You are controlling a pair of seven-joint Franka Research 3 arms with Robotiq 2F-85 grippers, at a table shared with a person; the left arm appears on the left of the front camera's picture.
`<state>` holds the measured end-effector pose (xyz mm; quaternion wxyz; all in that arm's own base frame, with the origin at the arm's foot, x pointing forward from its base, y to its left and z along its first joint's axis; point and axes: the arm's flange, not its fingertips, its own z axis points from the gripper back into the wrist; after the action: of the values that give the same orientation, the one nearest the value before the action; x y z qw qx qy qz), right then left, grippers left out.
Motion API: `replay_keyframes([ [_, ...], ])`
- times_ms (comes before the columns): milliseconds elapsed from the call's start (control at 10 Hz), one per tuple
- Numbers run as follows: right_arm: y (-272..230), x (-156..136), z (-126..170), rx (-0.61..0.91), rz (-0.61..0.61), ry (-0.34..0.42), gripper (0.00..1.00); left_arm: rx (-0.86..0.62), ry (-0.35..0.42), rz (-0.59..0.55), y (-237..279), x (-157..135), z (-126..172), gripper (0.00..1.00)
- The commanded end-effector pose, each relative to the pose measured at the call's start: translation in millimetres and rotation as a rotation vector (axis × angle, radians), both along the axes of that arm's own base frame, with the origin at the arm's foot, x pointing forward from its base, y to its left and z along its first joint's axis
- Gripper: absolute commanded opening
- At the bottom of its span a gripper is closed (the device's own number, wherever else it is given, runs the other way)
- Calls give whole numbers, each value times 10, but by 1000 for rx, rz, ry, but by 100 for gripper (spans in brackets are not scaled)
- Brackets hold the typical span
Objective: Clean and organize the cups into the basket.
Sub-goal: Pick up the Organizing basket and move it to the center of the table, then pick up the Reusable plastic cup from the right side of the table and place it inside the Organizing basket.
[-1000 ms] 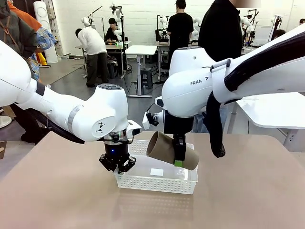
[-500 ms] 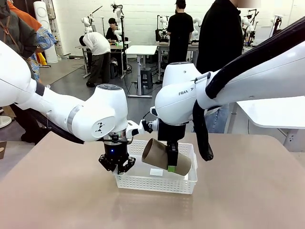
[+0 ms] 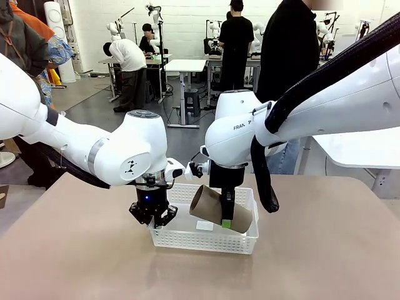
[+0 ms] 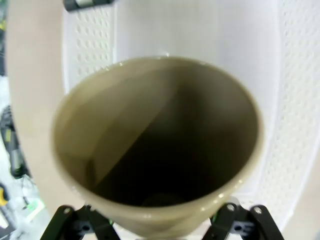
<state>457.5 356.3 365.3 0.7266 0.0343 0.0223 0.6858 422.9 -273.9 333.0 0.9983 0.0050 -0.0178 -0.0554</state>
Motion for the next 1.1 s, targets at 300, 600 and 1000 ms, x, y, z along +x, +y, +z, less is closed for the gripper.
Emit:
replay_keyframes([
  [300,-104,49,-279,2,-62,39,82,6,1,-6,-32,-46,-30,0],
  [600,-118,86,-423,3,-64,67,82,6,1,-6,-32,-46,-30,0],
  [1000,-126,81,-396,26,-61,60,100,6,1,-6,-32,-46,-30,0],
])
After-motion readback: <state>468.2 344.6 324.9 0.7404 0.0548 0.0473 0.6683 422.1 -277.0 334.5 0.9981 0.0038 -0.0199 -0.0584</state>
